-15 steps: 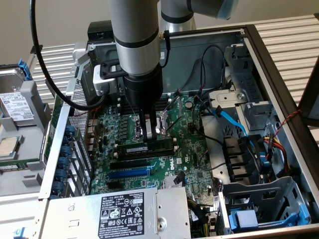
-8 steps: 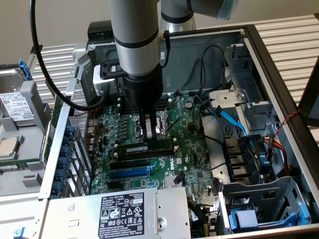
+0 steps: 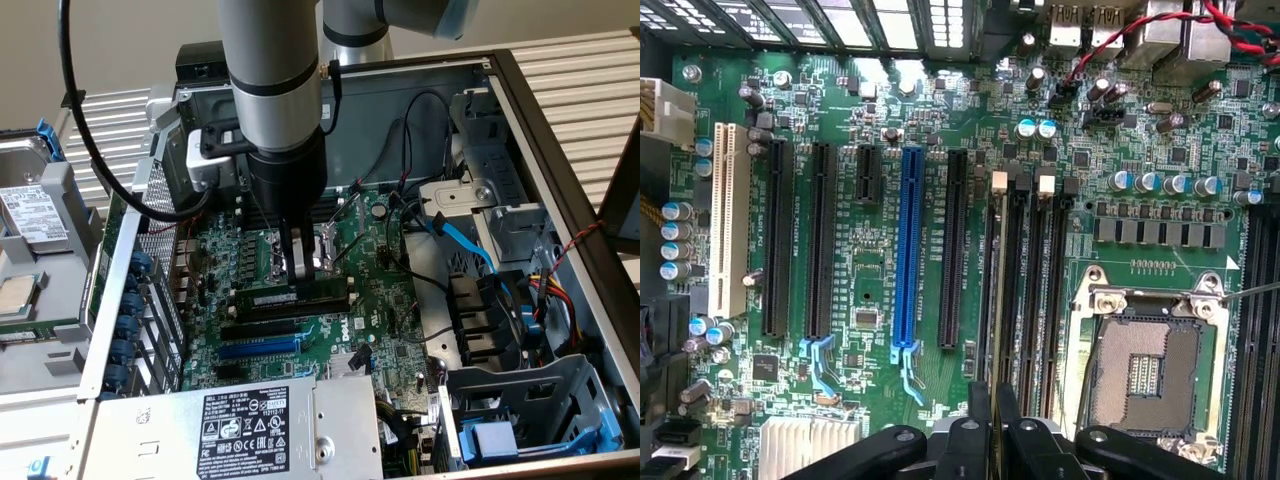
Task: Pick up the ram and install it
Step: 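Insert the ram into the slot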
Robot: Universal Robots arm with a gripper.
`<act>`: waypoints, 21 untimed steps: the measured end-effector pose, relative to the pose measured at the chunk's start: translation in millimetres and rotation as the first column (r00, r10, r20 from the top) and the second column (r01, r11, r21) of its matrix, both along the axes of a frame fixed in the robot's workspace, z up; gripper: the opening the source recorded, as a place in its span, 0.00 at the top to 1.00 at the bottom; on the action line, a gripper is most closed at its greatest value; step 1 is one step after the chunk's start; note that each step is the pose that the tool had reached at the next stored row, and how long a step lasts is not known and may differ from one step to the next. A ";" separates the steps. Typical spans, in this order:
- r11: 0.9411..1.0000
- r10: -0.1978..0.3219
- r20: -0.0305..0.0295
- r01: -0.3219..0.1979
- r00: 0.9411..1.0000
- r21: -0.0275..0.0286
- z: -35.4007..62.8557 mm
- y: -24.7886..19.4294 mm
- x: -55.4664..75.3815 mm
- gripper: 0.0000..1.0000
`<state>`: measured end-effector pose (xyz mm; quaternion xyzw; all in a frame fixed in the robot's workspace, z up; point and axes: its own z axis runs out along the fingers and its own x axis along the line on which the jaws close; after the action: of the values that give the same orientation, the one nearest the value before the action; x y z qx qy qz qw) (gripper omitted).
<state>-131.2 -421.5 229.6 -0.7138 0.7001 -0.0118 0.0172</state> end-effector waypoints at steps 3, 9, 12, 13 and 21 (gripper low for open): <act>1.000 0.000 0.001 0.000 1.000 0.000 0.5 -0.2 0.0 0.86; 1.000 0.000 0.002 0.000 1.000 0.000 0.5 -0.2 -0.1 0.86; 1.000 0.000 0.002 0.000 1.000 0.000 0.8 -0.2 -0.2 0.86; 1.000 0.000 0.002 0.000 1.000 0.000 1.0 -0.2 -0.1 0.86; 1.000 0.000 0.002 0.000 1.000 0.000 0.9 -0.4 -0.4 0.86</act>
<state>-131.6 -421.9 230.5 -0.7137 0.7001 -0.0122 0.0179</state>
